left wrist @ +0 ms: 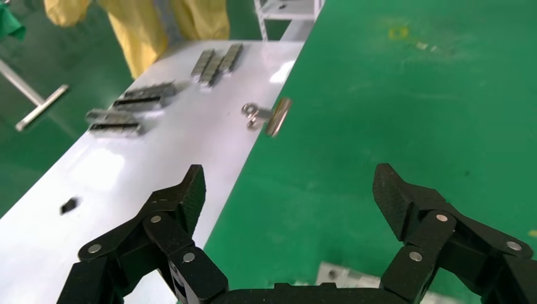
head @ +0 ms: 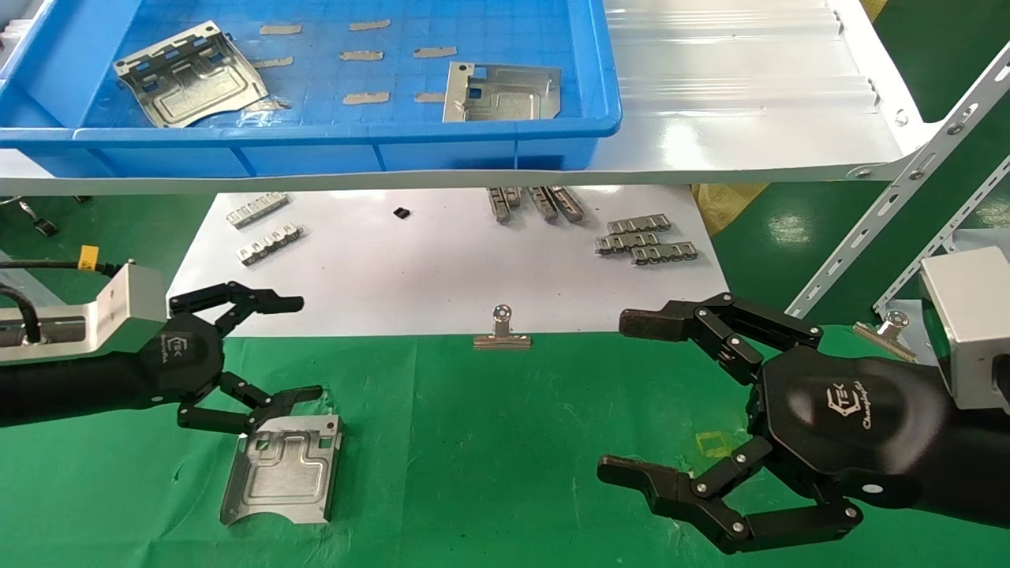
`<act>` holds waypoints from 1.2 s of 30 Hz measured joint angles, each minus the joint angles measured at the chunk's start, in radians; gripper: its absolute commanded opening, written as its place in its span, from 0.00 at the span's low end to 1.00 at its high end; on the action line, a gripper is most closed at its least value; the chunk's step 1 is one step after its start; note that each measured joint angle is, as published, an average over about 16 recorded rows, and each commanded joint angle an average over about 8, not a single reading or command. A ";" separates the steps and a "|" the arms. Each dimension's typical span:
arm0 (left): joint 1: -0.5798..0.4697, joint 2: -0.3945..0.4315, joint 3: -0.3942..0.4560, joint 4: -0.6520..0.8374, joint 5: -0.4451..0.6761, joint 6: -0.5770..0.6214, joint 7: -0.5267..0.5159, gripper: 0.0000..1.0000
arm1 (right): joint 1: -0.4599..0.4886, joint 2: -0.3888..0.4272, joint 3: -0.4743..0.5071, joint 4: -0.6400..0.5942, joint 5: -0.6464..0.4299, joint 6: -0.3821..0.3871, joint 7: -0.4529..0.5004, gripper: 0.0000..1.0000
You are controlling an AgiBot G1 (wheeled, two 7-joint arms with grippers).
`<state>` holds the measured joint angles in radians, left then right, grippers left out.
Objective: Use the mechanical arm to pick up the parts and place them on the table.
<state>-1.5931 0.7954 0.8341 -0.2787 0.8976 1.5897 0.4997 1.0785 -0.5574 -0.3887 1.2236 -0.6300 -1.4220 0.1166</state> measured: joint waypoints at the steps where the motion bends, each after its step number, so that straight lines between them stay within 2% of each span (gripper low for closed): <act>1: 0.009 -0.003 -0.010 -0.017 -0.003 -0.002 -0.012 1.00 | 0.000 0.000 0.000 0.000 0.000 0.000 0.000 1.00; 36: 0.349 -0.124 -0.374 -0.677 -0.113 -0.063 -0.463 1.00 | 0.000 0.000 0.000 0.000 0.000 0.000 0.000 1.00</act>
<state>-1.2437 0.6713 0.4605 -0.9561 0.7851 1.5263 0.0366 1.0785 -0.5574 -0.3887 1.2236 -0.6300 -1.4220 0.1166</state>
